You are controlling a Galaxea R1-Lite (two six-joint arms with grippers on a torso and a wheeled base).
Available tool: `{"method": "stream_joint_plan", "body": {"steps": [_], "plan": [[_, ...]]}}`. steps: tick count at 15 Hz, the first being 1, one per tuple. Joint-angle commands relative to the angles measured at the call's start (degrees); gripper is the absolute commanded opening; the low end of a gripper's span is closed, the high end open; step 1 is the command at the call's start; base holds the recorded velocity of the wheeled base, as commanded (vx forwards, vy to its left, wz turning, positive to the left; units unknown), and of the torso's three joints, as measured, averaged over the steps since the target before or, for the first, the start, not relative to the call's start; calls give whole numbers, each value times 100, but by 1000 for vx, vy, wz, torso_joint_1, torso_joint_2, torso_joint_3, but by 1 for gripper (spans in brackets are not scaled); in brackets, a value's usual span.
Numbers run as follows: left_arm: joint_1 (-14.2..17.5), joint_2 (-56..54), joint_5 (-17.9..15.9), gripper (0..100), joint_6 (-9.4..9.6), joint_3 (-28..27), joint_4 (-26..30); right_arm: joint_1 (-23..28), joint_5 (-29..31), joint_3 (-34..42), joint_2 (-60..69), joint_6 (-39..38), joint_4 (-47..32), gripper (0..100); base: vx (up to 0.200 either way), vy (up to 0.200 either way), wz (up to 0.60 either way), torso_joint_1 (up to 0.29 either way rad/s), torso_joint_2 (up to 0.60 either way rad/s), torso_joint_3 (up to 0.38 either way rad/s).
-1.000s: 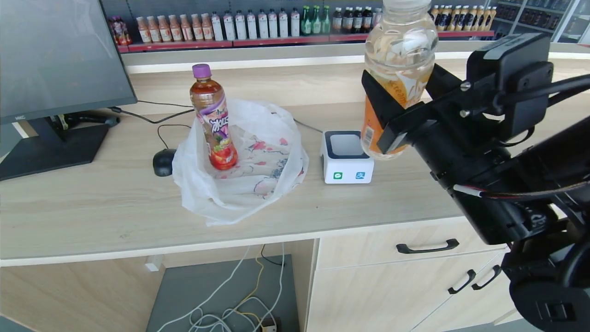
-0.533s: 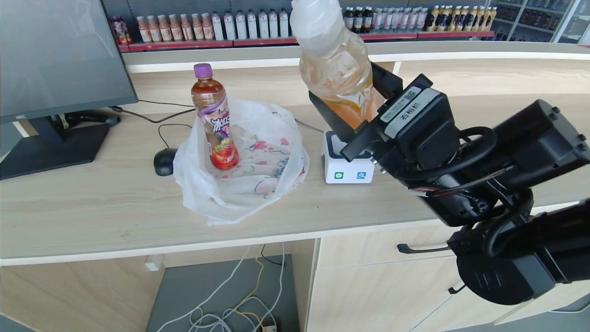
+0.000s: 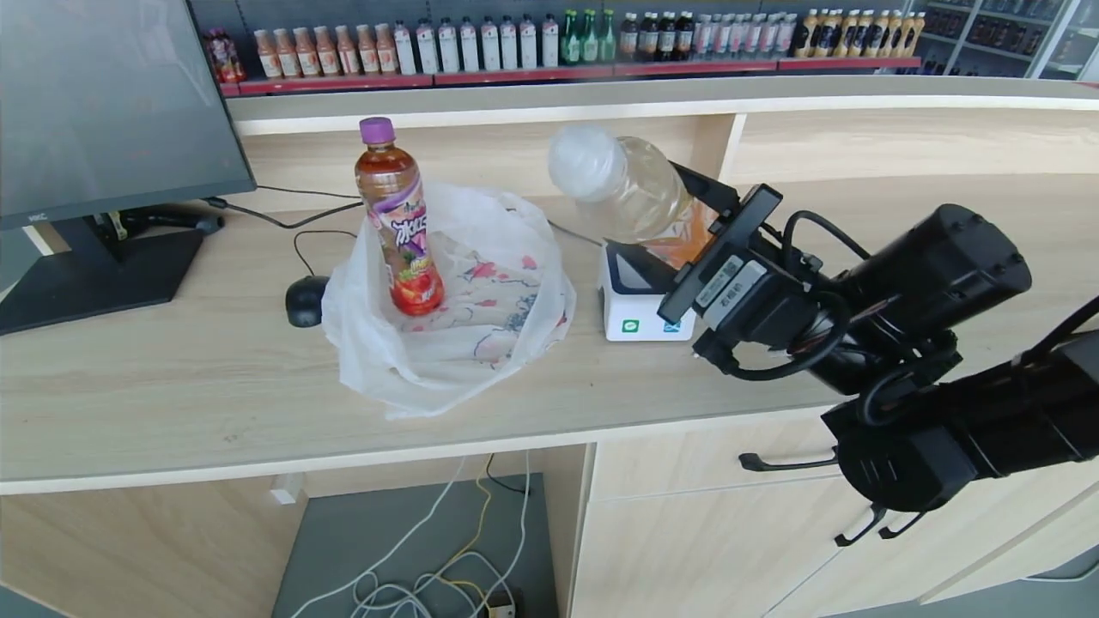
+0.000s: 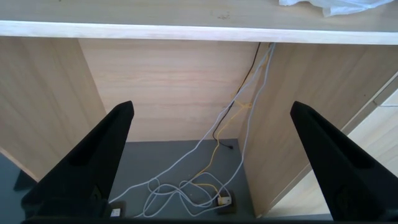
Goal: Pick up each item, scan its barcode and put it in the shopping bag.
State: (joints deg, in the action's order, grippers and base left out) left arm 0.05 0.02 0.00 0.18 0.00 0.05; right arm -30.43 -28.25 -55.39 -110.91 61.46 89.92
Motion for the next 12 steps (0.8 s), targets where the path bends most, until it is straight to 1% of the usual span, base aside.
{"method": "stream_joint_plan", "body": {"steps": [1,3,4,8,10,12], "plan": [[4,-2,9,100,-1,0,4,142,-164,-121,-203,23,8,0,0,0,0,0,0,0],[-5,-2,9,100,-1,0,-5,204,-463,-446,-352,41,8,0,0,0,0,0,0,0],[4,-2,0,100,-1,0,-5,204,-498,-464,-361,59,8,0,0,0,0,0,0,0],[4,-2,9,100,-1,0,-5,432,-1104,-543,-563,410,8,0,0,0,0,0,0,0],[4,-2,0,100,-1,0,-5,503,-1218,-595,-607,472,8,0,0,0,0,0,0,0],[4,-2,9,100,-1,0,4,503,-1385,-877,-704,551,8,0,0,0,0,0,0,0]]}}
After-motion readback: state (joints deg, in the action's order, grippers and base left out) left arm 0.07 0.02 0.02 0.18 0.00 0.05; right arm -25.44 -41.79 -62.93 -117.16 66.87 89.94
